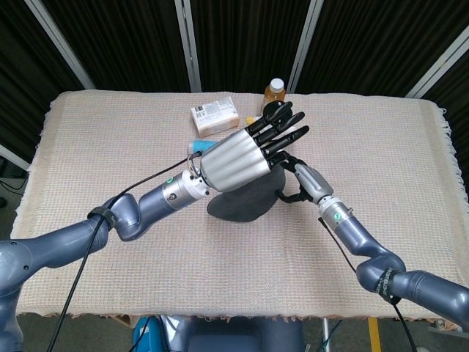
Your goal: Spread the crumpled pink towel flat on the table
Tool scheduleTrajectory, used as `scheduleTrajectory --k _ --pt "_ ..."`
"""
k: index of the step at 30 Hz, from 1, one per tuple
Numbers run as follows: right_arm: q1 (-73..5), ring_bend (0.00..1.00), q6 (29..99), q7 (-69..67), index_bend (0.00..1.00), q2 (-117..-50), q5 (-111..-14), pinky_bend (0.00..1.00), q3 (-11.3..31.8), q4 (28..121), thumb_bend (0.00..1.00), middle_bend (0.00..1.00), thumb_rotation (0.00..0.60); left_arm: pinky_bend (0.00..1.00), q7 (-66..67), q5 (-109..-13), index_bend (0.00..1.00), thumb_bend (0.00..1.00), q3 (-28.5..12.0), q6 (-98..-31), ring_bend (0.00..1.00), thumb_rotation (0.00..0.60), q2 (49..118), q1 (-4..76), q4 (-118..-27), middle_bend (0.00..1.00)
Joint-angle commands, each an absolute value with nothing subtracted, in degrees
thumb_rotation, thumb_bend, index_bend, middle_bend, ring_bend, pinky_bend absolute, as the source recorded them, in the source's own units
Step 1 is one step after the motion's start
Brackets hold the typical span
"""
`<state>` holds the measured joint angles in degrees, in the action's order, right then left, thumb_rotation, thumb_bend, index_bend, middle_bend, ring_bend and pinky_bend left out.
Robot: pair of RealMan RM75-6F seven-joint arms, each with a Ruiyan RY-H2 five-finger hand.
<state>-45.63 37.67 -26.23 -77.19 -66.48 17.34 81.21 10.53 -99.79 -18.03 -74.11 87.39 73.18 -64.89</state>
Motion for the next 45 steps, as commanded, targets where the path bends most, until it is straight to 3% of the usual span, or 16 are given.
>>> scheduleTrajectory --k 1,10,16,26,32,38,45 --pt "-45.6 0.00 37.7 -26.0 0.34 -77.5 -65.9 0.01 17.2 80.5 0.41 0.08 0.600 0.00 10.4 -99.9 0.60 0.49 -17.9 -74.3 0.00 0.600 87.4 73.3 -64.7 0.16" --pt "-45.5 0.00 37.5 -25.5 0.36 -78.1 -64.5 0.01 17.1 79.1 0.44 0.10 0.600 0.00 10.0 -100.0 0.60 0.49 -17.4 -75.2 0.00 0.600 87.4 73.7 -64.6 0.16" --pt "-45.2 0.00 38.1 -25.4 0.43 -78.5 -63.8 0.01 17.2 78.4 0.47 0.14 0.600 0.00 10.0 -100.3 0.59 0.49 -17.0 -75.8 0.00 0.600 87.2 73.6 -64.7 0.16" --pt "-44.4 0.00 38.5 -25.6 0.45 -78.2 -63.4 0.01 17.3 78.2 0.60 0.15 0.600 0.00 10.2 -100.4 0.59 0.49 -16.5 -76.6 0.00 0.600 86.3 73.1 -65.5 0.16" --pt "-44.2 0.00 38.1 -25.7 0.52 -78.1 -62.9 0.01 17.4 78.2 0.70 0.19 0.600 0.00 10.3 -100.5 0.59 0.49 -16.3 -76.8 0.00 0.600 86.1 73.1 -65.8 0.16" --pt "-43.3 0.00 39.8 -25.5 0.61 -76.8 -63.5 0.01 17.7 79.8 0.70 0.24 0.600 0.00 10.1 -100.1 0.59 0.49 -15.9 -77.4 0.00 0.600 85.6 72.1 -65.7 0.16" --pt "-41.6 0.00 42.6 -24.1 0.63 -73.4 -64.6 0.01 17.9 84.2 0.71 0.25 0.600 0.00 9.7 -99.1 0.59 0.49 -15.3 -78.3 0.00 0.600 85.1 70.2 -65.1 0.17"
